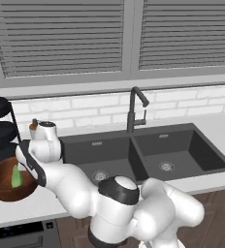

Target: Pick the corn from the sink and place it in the bowl. Then pick the bowl and place it in the microwave. Then close the microwave door and press the start button.

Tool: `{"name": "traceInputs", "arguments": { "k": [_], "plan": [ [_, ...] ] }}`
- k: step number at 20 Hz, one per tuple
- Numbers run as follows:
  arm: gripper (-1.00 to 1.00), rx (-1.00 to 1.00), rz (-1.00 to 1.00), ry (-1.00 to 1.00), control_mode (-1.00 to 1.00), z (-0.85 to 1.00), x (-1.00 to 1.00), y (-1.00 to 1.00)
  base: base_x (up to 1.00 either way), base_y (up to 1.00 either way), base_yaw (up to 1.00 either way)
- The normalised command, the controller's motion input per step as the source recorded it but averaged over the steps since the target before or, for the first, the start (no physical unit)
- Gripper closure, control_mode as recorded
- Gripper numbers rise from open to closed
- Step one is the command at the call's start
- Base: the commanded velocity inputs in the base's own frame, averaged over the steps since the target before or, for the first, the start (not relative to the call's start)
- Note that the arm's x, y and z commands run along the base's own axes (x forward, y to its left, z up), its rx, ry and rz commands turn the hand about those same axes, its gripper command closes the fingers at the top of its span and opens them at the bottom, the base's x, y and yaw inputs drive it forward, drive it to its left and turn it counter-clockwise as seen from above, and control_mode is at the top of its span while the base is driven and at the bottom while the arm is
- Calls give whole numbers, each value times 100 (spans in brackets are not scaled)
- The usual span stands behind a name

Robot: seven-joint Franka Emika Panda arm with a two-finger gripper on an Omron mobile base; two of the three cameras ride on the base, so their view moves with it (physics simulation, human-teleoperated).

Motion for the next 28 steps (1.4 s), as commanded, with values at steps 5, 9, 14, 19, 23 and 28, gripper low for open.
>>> {"name": "traceInputs", "arguments": {
  "k": [5, 9, 14, 19, 23, 28],
  "plan": [
    [100, 0, -16, 0, -100, 27, -32, -20, 0, 0, 0],
    [100, 0, -19, 0, -100, 48, -30, -19, 0, 0, 0],
    [100, 0, -24, -2, -100, 37, -25, -49, 0, 0, 0],
    [100, 0, -27, -7, -100, 48, -51, -63, 0, 0, 0],
    [100, 0, -33, -5, -100, 51, -56, -64, 0, 0, 0],
    [100, 0, -35, -7, -100, 49, -44, -76, 0, 0, 0]
  ]
}}
